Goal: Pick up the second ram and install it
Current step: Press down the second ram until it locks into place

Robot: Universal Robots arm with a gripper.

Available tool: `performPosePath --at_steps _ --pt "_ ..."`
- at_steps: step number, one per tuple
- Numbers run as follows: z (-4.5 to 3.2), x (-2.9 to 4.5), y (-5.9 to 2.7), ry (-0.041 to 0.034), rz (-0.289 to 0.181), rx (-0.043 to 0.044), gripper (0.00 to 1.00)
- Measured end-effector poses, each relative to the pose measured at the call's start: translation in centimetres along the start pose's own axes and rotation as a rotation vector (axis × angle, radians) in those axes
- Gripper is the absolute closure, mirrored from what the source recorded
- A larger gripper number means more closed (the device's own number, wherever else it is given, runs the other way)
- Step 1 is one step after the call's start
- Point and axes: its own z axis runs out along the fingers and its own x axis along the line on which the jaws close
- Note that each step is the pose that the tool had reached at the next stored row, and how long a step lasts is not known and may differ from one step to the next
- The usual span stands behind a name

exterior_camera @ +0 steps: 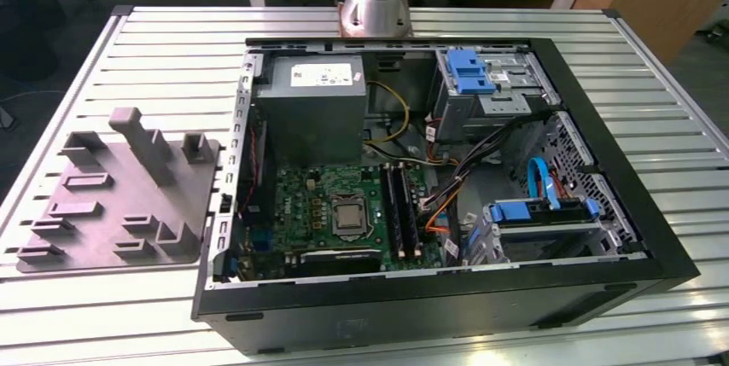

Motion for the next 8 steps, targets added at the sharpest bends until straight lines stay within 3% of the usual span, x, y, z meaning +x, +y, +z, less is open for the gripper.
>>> performPosePath --at_steps 8 --pt "1.36 0.16 0.01 -0.0001 0.0 -0.0002 0.9"
